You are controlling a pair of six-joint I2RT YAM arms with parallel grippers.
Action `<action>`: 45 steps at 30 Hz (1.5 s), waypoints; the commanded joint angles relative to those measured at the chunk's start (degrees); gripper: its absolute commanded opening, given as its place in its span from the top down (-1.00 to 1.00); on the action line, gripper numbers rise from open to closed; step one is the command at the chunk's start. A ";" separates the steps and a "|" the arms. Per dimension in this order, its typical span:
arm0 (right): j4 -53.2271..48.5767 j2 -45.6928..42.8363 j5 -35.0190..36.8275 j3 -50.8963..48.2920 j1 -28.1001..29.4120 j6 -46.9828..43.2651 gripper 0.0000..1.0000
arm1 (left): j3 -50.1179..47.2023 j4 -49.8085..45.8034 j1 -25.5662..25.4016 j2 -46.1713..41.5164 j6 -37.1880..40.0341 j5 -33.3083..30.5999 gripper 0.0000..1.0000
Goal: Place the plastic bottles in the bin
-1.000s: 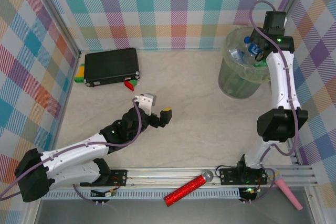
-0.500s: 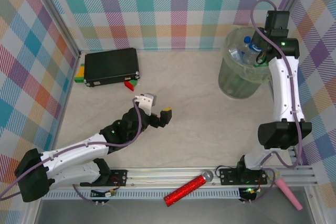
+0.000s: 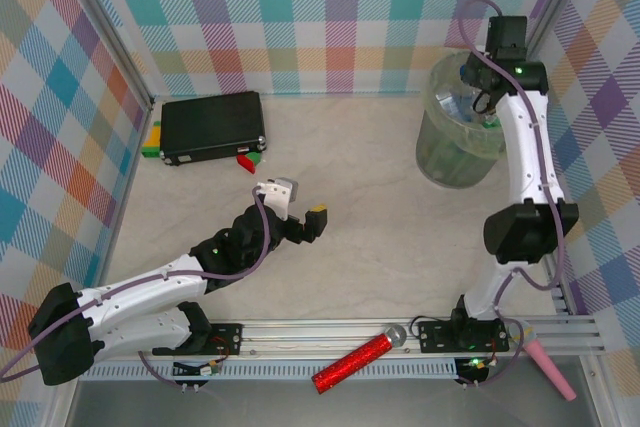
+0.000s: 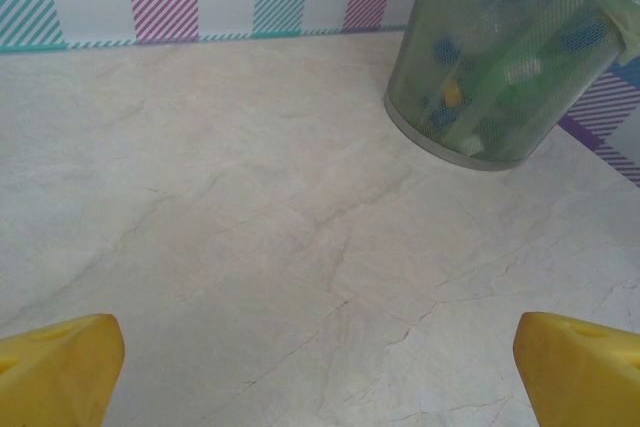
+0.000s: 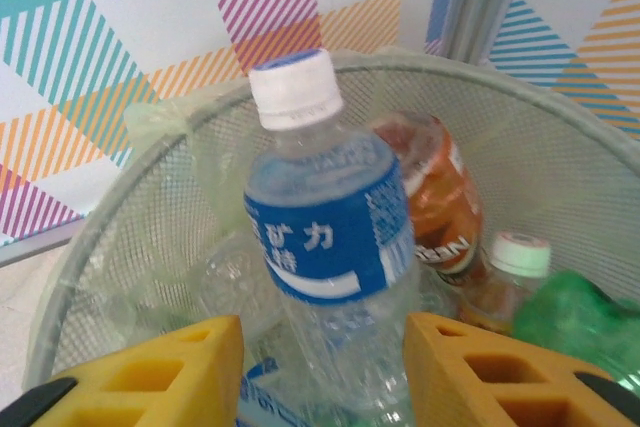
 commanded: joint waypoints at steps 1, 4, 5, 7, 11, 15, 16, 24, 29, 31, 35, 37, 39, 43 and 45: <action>-1.24 2.34 -2.46 4.89 -0.05 -1.48 0.04 | 0.39 0.93 -0.45 -0.20 0.08 0.23 -0.99; 0.00 3.77 -5.89 5.55 0.22 -1.87 0.14 | 0.39 0.94 -0.45 -0.15 0.14 0.11 -0.99; 0.93 4.04 -7.28 5.25 0.38 -2.18 0.18 | 0.35 0.94 -0.45 -0.09 0.23 0.10 -0.99; 2.17 4.54 -7.79 4.81 0.70 -2.10 0.18 | 0.45 0.94 -0.45 0.00 0.39 0.08 -0.99; 3.59 7.12 -10.66 6.05 0.80 -1.31 0.16 | 0.43 0.76 -0.45 0.09 0.65 -0.26 -0.99; 1.72 10.93 -10.43 10.20 0.85 -0.39 0.08 | 0.48 0.68 -0.45 0.05 0.93 -0.67 -0.99; 1.41 11.70 -9.78 10.90 0.80 -0.26 0.07 | 0.48 0.67 -0.45 0.18 1.02 -0.71 -0.99; -3.09 12.37 2.79 11.35 0.49 2.62 0.02 | 0.74 0.41 -0.45 0.53 1.31 -1.05 -0.99; -0.48 9.10 0.78 6.06 -0.29 2.33 -0.01 | 0.83 0.57 -0.45 0.89 1.20 -0.59 -0.99; -0.63 8.53 -1.73 5.93 -0.30 2.12 -0.02 | 0.87 0.68 -0.45 1.07 1.11 -0.60 -0.99; -0.11 5.93 -5.71 6.02 0.16 2.45 -0.05 | 0.92 0.59 -0.45 1.25 1.17 -0.73 -0.99; 0.08 4.15 -6.40 6.02 0.60 2.38 -0.09 | 0.98 0.59 -0.41 1.49 1.05 -1.03 -0.99; 0.06 1.85 -7.29 5.48 1.07 2.66 -0.15 | 1.24 0.29 -0.45 1.80 0.78 -1.68 -0.99; 2.26 -5.11 -9.88 -0.91 2.27 3.79 -0.28 | 1.62 -0.35 -0.45 2.04 0.34 -3.27 -0.99; 5.37 -10.39 -10.81 -7.95 3.61 3.61 -0.36 | 1.70 -0.64 -0.45 2.09 -0.06 -4.76 -0.99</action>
